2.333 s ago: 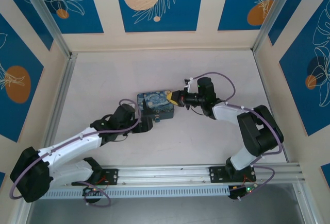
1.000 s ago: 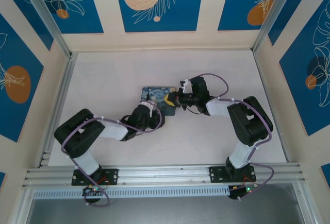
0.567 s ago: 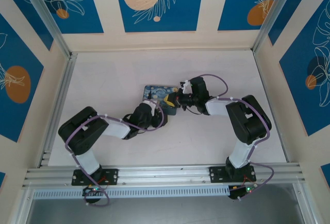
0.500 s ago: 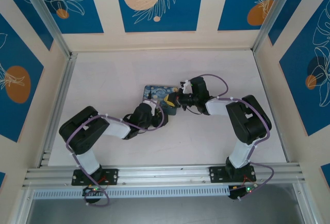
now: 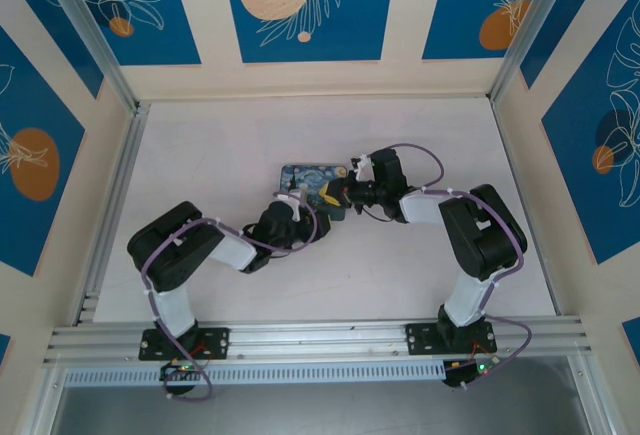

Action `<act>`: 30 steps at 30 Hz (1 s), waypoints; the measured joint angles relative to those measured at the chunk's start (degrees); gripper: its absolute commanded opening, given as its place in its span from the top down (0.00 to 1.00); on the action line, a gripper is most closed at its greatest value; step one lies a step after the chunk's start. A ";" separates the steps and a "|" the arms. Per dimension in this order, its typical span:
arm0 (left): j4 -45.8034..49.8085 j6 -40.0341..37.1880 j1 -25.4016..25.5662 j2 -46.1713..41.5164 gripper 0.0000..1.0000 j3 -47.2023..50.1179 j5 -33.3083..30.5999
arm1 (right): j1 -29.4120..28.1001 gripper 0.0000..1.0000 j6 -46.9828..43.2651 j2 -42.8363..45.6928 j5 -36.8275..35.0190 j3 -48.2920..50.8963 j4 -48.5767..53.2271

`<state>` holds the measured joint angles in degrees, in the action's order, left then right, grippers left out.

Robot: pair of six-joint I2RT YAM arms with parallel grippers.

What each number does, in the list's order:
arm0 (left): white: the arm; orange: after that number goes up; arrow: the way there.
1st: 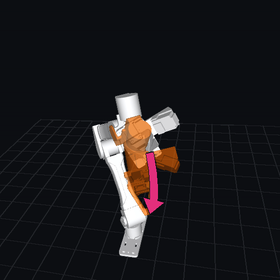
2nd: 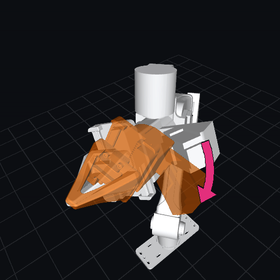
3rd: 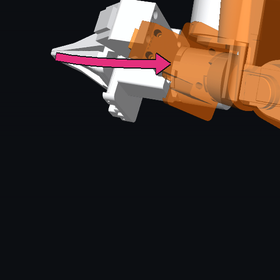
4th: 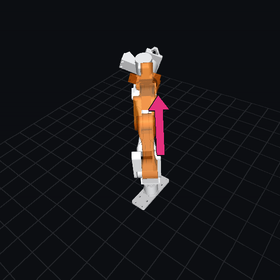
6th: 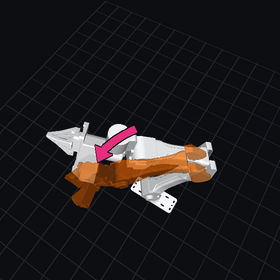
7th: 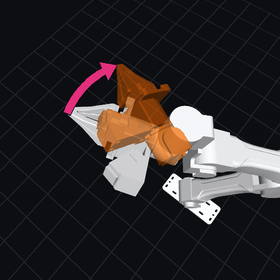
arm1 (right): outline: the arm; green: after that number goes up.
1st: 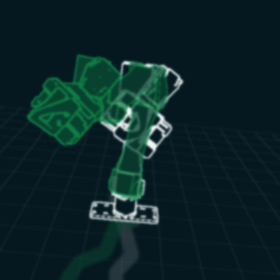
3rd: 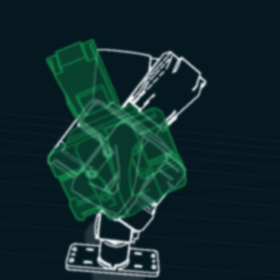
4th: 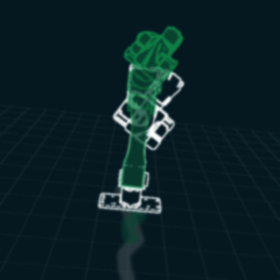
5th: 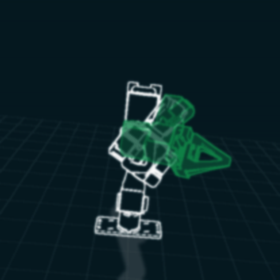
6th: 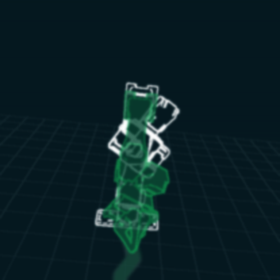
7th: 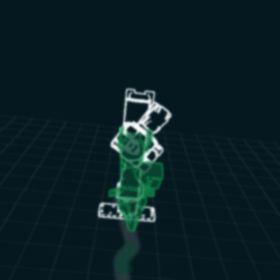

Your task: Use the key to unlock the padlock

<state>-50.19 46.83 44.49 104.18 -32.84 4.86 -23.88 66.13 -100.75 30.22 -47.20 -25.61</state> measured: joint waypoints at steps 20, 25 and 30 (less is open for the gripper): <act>-0.04 3.67 0.24 0.61 0.61 0.31 -3.34 | 0.28 1.00 0.02 0.00 0.00 0.00 -0.07; 0.00 3.72 0.48 0.46 0.60 0.31 -3.43 | 0.28 1.00 0.02 0.00 0.00 0.00 -0.07; -0.63 4.85 0.59 0.46 0.63 0.35 -3.50 | 0.28 1.00 0.02 0.00 0.00 0.00 -0.07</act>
<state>-50.83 51.68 45.08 104.64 -32.49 1.37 -23.59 66.15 -100.75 30.22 -47.20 -25.67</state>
